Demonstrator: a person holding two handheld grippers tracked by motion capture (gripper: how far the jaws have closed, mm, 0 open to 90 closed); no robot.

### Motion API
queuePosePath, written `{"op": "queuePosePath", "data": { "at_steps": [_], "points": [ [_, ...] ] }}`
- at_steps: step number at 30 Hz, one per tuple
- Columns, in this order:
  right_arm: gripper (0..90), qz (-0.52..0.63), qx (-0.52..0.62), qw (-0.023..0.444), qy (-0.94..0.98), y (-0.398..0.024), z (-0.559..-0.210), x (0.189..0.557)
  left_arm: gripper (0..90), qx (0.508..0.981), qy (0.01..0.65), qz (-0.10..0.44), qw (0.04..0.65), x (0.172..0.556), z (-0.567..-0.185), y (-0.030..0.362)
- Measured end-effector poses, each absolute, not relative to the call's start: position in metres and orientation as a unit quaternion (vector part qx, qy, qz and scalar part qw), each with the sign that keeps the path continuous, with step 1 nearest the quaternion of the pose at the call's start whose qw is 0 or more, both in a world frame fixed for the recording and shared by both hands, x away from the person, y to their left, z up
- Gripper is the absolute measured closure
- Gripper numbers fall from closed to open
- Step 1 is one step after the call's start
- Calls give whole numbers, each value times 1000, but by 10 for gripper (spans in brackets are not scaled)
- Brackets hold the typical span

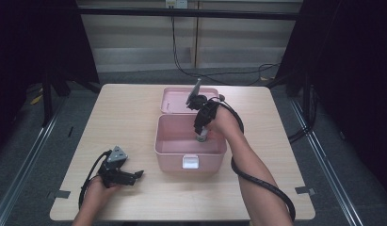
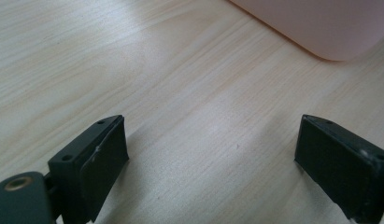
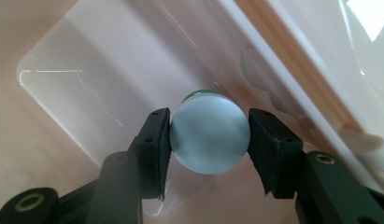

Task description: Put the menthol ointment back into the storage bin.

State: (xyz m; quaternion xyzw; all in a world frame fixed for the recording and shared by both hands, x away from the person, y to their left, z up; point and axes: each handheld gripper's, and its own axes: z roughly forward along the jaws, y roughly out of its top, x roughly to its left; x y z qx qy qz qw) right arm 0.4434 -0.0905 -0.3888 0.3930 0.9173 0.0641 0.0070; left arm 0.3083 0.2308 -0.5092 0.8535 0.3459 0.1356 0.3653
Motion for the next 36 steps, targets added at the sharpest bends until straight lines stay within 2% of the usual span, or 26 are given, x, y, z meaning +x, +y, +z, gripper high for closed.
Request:
{"op": "queuePosePath", "data": {
  "at_steps": [14,31,32,33,34,35,36],
  "points": [
    [507,68,394,10,917,-86,-403,442,89,854,346,136,365,308,-509,231],
    [507,66,390,52,917,-83,-409,434,89,854,346,136,365,308,-509,231],
    [519,65,390,53,917,-83,-409,434,89,853,346,135,366,308,-509,231],
    [756,68,383,54,920,-84,-409,434,89,853,347,135,366,308,-509,231],
    [655,76,380,56,920,-85,-408,433,89,854,346,136,365,308,-509,231],
    [669,79,387,59,917,-85,-408,434,89,854,346,135,365,308,-509,231],
    [639,78,386,54,918,-85,-408,434,89,853,347,136,366,308,-509,231]
  ]
}}
